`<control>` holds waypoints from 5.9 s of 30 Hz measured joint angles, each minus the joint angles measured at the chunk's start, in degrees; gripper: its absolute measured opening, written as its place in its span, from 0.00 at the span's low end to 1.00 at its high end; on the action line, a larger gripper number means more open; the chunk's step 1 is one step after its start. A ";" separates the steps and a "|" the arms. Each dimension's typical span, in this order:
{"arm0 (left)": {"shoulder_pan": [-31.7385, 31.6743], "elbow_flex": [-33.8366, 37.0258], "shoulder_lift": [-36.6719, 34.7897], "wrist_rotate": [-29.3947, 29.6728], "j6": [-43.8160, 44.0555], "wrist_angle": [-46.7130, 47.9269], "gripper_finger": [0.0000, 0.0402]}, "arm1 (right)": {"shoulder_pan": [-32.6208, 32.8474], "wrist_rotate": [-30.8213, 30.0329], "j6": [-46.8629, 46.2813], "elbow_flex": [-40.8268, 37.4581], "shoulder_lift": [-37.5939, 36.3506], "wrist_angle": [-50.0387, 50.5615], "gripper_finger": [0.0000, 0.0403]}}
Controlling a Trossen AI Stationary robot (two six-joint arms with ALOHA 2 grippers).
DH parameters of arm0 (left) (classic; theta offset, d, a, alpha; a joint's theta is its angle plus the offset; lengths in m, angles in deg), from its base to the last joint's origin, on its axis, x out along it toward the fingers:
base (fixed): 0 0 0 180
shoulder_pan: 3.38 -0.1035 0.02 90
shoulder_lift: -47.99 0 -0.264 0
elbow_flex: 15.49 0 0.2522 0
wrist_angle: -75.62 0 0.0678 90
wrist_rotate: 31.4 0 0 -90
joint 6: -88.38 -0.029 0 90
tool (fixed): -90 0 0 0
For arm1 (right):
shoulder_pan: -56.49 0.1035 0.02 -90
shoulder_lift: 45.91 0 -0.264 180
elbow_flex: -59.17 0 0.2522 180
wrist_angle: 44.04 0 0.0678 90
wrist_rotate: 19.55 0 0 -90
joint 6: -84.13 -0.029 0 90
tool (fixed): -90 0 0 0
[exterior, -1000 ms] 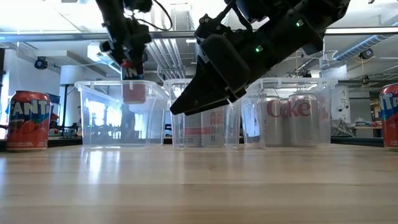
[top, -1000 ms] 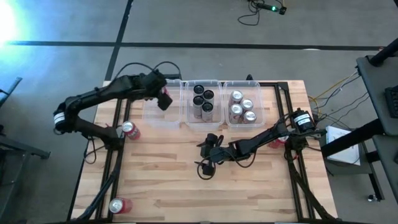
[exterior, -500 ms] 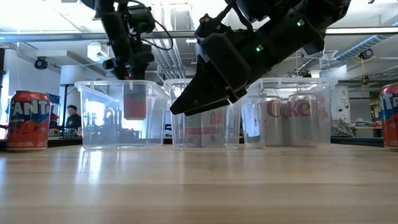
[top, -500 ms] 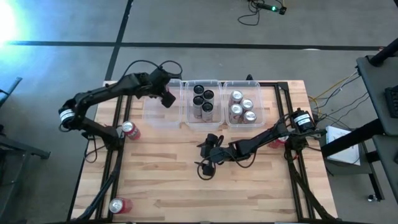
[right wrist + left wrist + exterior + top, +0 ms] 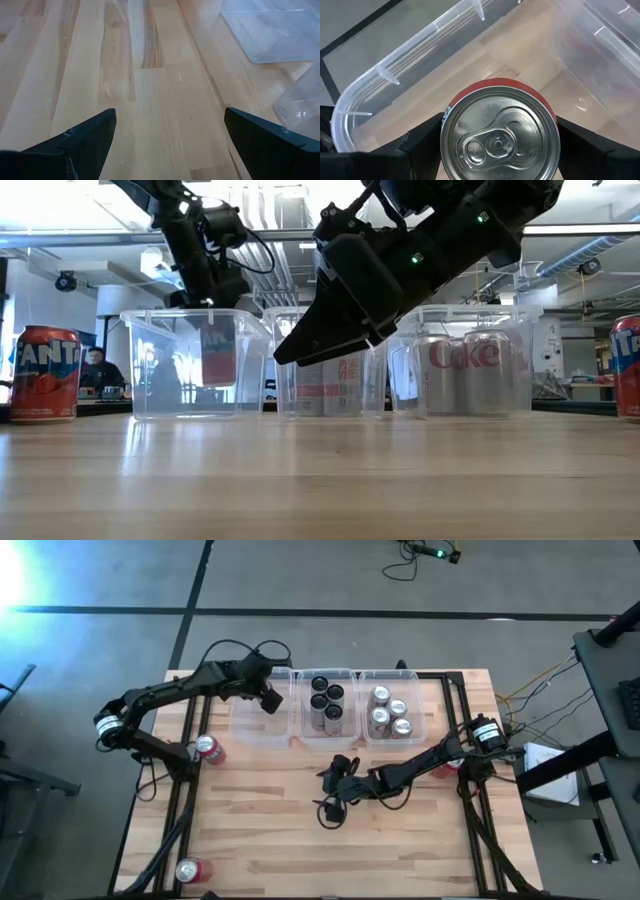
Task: Sort soda cans
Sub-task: Put the top middle red soda can into the left transparent bin, then put the top left red soda can into the left transparent bin
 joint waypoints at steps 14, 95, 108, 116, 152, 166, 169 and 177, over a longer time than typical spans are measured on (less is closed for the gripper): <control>-0.28 0.08 8.03 -0.83 2.95 -4.02 0.72 | 0.00 0.04 -0.01 0.00 0.04 0.04 0.91; 28.85 6.56 -27.13 -1.85 33.55 48.22 0.83 | -0.02 2.55 -0.65 0.00 0.04 0.42 0.91; 25.64 15.58 -28.24 -1.81 33.80 42.68 0.83 | 0.00 2.66 -0.79 0.00 0.04 0.39 0.91; 19.23 16.43 -27.28 -0.47 29.38 40.62 0.86 | -0.02 2.69 -1.41 0.00 0.04 0.38 0.91; 16.09 16.37 -9.91 -12.48 13.38 42.99 0.85 | 0.00 2.95 -1.54 0.00 0.04 0.55 0.91; 16.54 15.82 -12.02 -12.35 12.49 42.88 0.71 | 0.00 2.95 -1.43 0.00 0.04 1.40 0.91; 17.02 13.68 -14.60 -12.33 13.53 46.56 0.71 | 0.00 2.95 -1.43 0.00 0.04 1.54 0.91; 17.35 -0.49 -22.41 -16.84 15.32 48.84 0.71 | -0.01 2.95 -1.45 0.00 0.04 1.63 0.91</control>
